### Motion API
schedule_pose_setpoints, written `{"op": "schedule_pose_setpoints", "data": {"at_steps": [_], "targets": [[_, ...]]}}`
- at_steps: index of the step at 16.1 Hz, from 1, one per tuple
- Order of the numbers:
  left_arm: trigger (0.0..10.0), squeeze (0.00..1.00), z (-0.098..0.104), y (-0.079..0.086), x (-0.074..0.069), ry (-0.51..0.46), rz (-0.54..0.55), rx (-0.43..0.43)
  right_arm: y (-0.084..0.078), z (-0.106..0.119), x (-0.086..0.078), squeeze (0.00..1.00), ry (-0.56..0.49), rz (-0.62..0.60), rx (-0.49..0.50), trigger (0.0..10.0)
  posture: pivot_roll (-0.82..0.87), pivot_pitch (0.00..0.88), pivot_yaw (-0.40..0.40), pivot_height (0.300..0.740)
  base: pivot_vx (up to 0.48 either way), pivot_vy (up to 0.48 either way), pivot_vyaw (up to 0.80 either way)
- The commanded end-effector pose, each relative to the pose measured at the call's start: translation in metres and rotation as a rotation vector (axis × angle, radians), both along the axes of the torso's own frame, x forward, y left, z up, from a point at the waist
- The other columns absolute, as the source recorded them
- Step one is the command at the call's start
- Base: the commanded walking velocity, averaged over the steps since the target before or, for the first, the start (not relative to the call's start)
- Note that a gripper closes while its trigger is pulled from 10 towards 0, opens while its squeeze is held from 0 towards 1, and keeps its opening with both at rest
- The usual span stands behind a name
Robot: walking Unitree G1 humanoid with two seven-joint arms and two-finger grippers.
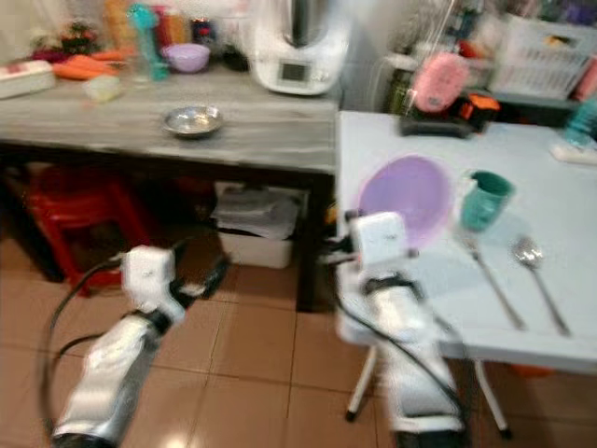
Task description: Setting the table
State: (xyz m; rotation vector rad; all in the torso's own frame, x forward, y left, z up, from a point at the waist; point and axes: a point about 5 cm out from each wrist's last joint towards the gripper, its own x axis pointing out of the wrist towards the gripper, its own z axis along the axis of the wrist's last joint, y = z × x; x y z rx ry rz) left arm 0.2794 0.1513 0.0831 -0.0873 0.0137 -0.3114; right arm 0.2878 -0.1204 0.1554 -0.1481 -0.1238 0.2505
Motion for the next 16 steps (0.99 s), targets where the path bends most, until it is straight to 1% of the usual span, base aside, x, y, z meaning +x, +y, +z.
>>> {"op": "schedule_pose_setpoints", "data": {"at_steps": [1, 3, 7, 9, 13, 16], "targets": [[10.0, 0.00, 0.003, -0.009, 0.002, -0.007, -0.023, -0.007, -0.009, 0.002, 0.001, 0.00, -0.011, -0.028, -0.011, 10.0, 0.02, 0.000, -0.016, 0.740, 0.000, 0.401, 0.00], [10.0, 0.00, 0.003, -0.010, 0.002, -0.007, -0.029, -0.007, -0.010, 0.001, 0.000, 0.00, -0.012, -0.035, -0.005, 10.0, 0.01, 0.000, -0.011, 0.740, 0.000, 0.399, 0.00], [10.0, 0.00, 0.007, -0.008, 0.006, -0.020, -0.022, -0.005, -0.017, -0.004, -0.001, 0.00, -0.010, -0.076, -0.001, 10.0, 0.01, 0.000, -0.006, 0.740, 0.000, 0.407, 0.00], [10.0, 0.00, 0.007, -0.008, 0.007, -0.022, -0.022, -0.004, -0.018, -0.005, -0.002, 0.00, -0.008, -0.078, -0.002, 10.0, 0.01, 0.000, -0.002, 0.740, 0.000, 0.458, 0.00], [10.0, 0.00, 0.007, -0.011, 0.006, -0.025, -0.030, -0.004, -0.018, -0.005, 0.000, 0.00, -0.015, -0.088, -0.007, 10.0, 0.01, 0.000, -0.001, 0.740, 0.000, 0.467, 0.00], [10.0, 0.00, 0.007, -0.013, 0.008, -0.028, -0.026, -0.012, -0.022, -0.004, 0.003, 0.00, -0.021, -0.094, -0.009, 10.0, 0.01, 0.000, -0.018, 0.740, 0.000, 0.469, 0.00]]}}
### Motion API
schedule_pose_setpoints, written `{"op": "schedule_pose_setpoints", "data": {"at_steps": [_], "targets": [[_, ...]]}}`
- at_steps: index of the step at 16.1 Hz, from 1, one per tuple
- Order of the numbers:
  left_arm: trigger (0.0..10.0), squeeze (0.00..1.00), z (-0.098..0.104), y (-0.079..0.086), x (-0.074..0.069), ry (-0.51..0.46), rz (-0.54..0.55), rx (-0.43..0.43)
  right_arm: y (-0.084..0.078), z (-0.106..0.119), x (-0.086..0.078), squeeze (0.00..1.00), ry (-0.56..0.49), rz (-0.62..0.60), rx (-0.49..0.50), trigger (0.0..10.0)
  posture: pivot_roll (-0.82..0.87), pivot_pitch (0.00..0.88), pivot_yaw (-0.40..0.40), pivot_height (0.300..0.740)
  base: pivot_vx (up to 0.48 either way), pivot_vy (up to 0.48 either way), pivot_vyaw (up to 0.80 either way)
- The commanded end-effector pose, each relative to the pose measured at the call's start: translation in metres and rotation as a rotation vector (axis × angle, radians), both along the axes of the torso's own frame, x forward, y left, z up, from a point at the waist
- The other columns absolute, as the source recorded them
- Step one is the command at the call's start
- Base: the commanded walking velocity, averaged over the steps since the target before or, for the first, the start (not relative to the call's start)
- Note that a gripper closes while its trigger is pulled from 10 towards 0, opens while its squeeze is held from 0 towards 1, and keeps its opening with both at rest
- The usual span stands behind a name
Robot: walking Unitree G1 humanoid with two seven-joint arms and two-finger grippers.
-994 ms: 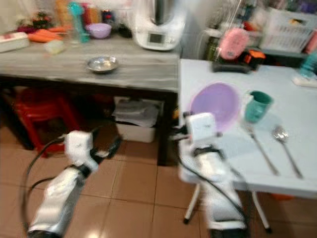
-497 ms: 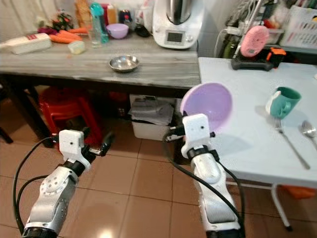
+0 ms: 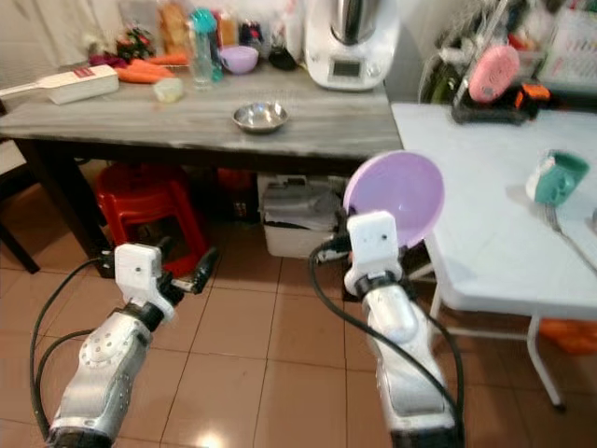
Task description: Setting the table
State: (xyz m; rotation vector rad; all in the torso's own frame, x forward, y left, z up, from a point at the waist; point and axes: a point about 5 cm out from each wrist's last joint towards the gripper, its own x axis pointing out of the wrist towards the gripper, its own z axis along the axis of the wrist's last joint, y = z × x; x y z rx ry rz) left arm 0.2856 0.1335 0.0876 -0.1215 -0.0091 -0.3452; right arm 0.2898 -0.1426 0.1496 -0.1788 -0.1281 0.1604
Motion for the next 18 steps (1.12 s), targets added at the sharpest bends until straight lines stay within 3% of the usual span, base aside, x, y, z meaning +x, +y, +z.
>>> {"op": "schedule_pose_setpoints", "data": {"at_steps": [1, 6, 11, 15, 18], "targets": [[10.0, 0.00, 0.0031, 0.0038, 0.0023, -0.013, 0.009, 0.021, -0.0011, 0.0013, 0.0016, 0.00, -0.007, -0.005, 0.013, 10.0, 0.01, 0.000, -0.020, 0.740, 0.000, 0.469, 0.00], [10.0, 0.00, 0.0017, 0.0050, 0.0022, -0.004, 0.014, 0.020, 0.0000, -0.0015, 0.0001, 0.00, -0.003, -0.012, 0.021, 10.0, 0.01, 0.000, -0.013, 0.740, 0.000, 0.470, 0.00], [10.0, 0.00, 0.0060, 0.0059, 0.0031, -0.024, -0.012, 0.028, -0.0028, -0.0022, -0.0004, 0.00, -0.014, -0.031, 0.044, 10.0, 0.01, 0.000, 0.000, 0.740, 0.000, 0.000, 0.23], [10.0, 0.00, 0.0058, 0.0056, 0.0010, -0.028, -0.037, 0.029, -0.0009, -0.0047, -0.0014, 0.00, -0.010, -0.031, 0.054, 10.0, 0.01, 0.000, 0.001, 0.740, 0.278, 0.000, 0.55], [10.0, 0.00, 0.0065, 0.0038, 0.0008, -0.029, -0.042, 0.025, 0.0001, -0.0036, -0.0005, 0.00, -0.018, -0.024, 0.057, 10.0, 0.01, 0.000, 0.000, 0.740, 0.349, 0.000, 0.00]]}}
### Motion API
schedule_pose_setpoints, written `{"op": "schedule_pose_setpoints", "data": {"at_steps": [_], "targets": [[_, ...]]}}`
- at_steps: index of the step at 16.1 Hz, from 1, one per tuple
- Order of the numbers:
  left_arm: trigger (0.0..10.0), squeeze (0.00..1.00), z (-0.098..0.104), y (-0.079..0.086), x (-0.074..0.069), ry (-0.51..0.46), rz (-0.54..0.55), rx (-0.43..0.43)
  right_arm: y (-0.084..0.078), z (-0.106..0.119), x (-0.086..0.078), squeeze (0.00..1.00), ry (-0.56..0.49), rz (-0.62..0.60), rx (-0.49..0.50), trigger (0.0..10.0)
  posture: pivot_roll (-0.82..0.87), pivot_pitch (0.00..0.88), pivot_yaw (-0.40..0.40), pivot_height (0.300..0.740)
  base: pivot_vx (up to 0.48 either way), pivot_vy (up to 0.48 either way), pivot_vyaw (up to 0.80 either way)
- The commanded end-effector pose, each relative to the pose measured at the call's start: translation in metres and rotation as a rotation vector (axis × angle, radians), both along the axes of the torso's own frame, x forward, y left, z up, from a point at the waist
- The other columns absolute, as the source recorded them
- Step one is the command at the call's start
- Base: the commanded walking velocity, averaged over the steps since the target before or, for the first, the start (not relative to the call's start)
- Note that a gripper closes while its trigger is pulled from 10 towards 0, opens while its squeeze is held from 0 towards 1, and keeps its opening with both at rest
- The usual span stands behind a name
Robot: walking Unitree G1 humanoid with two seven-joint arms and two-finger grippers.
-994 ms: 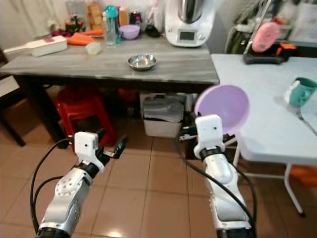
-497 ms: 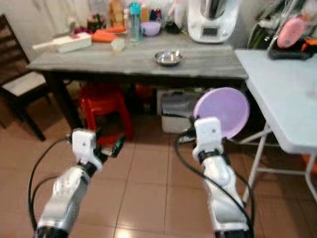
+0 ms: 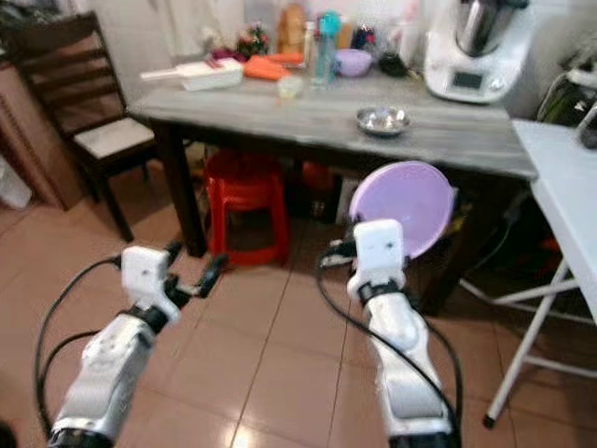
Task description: Setting the table
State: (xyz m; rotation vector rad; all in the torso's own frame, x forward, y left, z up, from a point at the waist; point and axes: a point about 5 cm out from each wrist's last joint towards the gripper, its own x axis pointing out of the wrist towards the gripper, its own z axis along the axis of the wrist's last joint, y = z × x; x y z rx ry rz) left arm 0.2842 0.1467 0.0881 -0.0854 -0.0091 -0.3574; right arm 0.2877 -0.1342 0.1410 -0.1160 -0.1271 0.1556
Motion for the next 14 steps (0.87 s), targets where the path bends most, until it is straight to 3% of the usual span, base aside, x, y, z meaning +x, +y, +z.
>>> {"op": "schedule_pose_setpoints", "data": {"at_steps": [1, 14], "targets": [[10.0, 0.00, 0.0062, -0.0099, 0.0021, -0.022, -0.031, -0.011, -0.0083, 0.0056, 0.0023, 0.00, -0.025, -0.023, -0.004, 10.0, 0.02, 0.000, -0.002, 0.740, 0.382, 0.000, 0.00], [10.0, 0.00, 0.0057, -0.0171, 0.0025, -0.016, -0.061, -0.015, -0.0088, 0.0044, 0.0040, 0.00, -0.020, -0.045, 0.007, 10.0, 0.01, 0.000, 0.006, 0.740, 0.404, 0.000, 0.00]]}}
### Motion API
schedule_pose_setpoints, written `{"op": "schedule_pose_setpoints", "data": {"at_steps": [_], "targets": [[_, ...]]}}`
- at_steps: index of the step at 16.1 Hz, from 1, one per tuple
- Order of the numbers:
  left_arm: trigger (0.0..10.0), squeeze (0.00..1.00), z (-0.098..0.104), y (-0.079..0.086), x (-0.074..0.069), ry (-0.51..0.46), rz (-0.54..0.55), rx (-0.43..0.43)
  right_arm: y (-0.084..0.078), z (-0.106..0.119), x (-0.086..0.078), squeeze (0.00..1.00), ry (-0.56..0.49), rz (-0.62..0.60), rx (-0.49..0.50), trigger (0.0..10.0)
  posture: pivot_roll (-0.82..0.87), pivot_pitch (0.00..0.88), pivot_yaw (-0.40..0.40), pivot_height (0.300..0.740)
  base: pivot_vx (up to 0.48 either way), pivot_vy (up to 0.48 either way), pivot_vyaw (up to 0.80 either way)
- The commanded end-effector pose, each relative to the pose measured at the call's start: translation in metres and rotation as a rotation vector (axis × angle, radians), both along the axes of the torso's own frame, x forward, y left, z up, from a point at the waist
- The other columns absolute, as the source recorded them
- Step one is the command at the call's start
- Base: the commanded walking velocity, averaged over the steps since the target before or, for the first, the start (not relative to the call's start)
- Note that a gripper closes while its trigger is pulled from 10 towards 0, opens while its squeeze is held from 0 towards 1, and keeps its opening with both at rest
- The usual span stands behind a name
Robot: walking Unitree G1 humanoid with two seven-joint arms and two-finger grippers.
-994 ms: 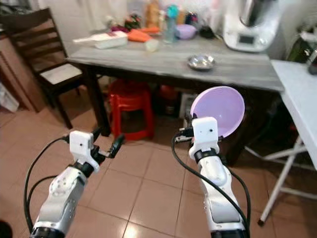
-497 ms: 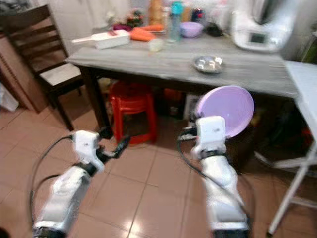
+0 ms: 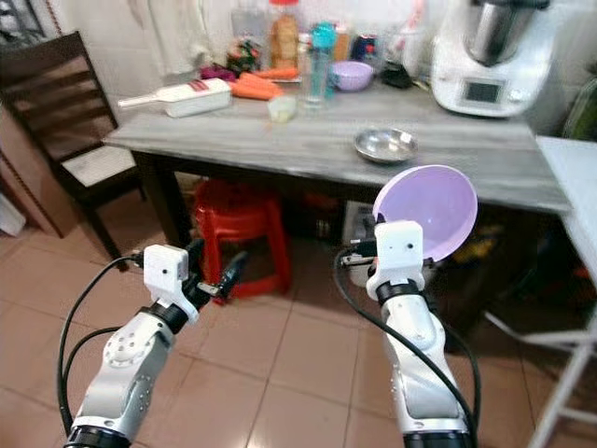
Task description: Setting the table
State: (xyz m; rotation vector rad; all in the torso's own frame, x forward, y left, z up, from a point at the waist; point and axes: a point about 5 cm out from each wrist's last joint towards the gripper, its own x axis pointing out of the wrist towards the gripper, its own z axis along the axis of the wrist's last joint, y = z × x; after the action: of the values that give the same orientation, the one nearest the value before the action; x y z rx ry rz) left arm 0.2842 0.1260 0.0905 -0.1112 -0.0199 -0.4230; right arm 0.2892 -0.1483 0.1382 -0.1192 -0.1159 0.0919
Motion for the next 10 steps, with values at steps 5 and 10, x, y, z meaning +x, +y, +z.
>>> {"op": "schedule_pose_setpoints", "data": {"at_steps": [5, 10], "targets": [[10.0, 0.00, 0.0033, 0.0007, 0.0015, -0.008, -0.005, 0.004, 0.0043, 0.0069, 0.0023, 0.00, -0.027, 0.012, 0.009, 10.0, 0.01, 0.000, 0.004, 0.740, 0.409, 0.000, 0.00], [10.0, 0.00, 0.0039, -0.0027, 0.0023, -0.010, -0.013, -0.010, 0.0041, 0.0043, 0.0032, 0.00, -0.014, 0.012, 0.000, 10.0, 0.00, 0.000, 0.003, 0.740, 0.414, 0.000, 0.00]]}}
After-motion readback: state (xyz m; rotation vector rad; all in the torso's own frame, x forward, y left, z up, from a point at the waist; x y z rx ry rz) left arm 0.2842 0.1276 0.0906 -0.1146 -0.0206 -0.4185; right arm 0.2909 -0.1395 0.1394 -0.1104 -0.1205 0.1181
